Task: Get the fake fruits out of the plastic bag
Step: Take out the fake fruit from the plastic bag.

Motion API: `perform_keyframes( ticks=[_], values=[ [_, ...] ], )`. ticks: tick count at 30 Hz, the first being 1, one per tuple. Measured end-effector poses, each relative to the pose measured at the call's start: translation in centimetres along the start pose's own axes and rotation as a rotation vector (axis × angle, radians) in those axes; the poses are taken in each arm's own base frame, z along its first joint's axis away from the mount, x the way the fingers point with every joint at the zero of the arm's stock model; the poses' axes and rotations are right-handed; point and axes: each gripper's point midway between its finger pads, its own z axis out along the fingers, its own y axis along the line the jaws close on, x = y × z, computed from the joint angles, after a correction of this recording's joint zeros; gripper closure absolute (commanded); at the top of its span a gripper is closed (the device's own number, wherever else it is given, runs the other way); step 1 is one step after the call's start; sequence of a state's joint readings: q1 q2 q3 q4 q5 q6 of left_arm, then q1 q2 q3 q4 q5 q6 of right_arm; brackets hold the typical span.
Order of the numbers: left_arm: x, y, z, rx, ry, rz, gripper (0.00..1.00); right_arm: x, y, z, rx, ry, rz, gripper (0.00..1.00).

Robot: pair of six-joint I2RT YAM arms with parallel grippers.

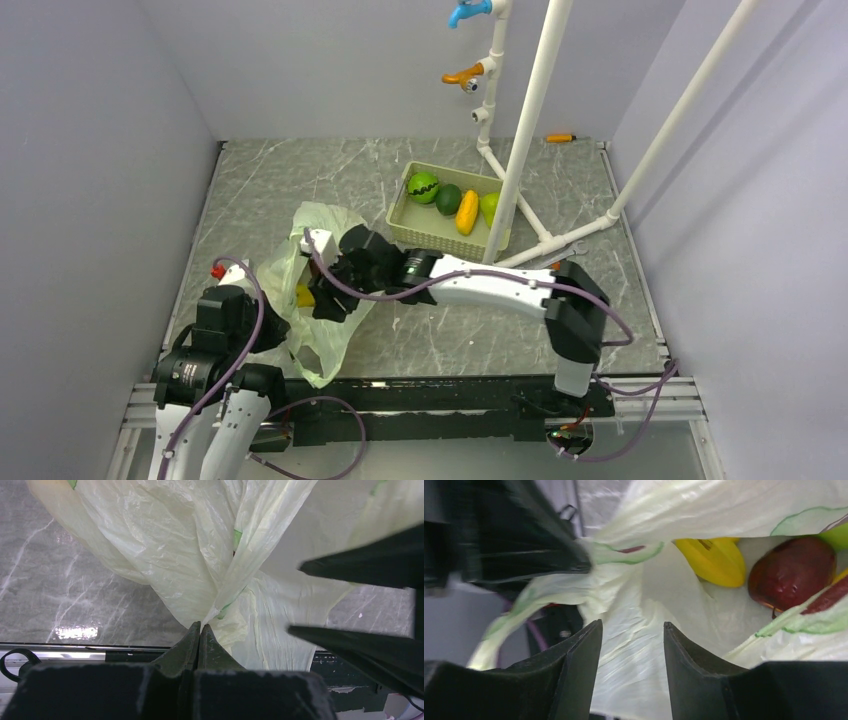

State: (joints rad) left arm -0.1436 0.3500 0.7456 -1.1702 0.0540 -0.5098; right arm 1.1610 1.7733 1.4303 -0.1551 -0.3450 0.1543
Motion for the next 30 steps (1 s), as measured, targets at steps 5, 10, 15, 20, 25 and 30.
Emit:
perform_keyframes(
  ticks=[5,10,15,20,25,30],
  values=[
    [0.0,0.0,0.0,0.001,0.000,0.000,1.00,2.9,-4.2,3.2,0.169,0.078,-0.042,0.51],
    [-0.1,0.0,0.0,0.002,-0.002,0.000,1.00,3.7,-8.5,3.8,0.369,0.091,-0.102,0.48],
    [-0.1,-0.1,0.0,0.003,-0.004,0.000,1.00,2.5,-11.3,3.8,0.503,0.036,-0.165,0.42],
    [-0.1,-0.1,0.0,0.004,-0.005,0.001,1.00,0.8,-12.0,4.2,0.528,-0.066,-0.212,0.28],
    [-0.1,-0.1,0.0,0.004,-0.005,0.001,1.00,0.7,-13.1,5.9,0.534,-0.128,-0.246,0.17],
    [-0.1,-0.1,0.0,0.004,-0.004,0.001,1.00,3.0,-15.1,7.9,0.543,-0.112,-0.248,0.14]
  ],
)
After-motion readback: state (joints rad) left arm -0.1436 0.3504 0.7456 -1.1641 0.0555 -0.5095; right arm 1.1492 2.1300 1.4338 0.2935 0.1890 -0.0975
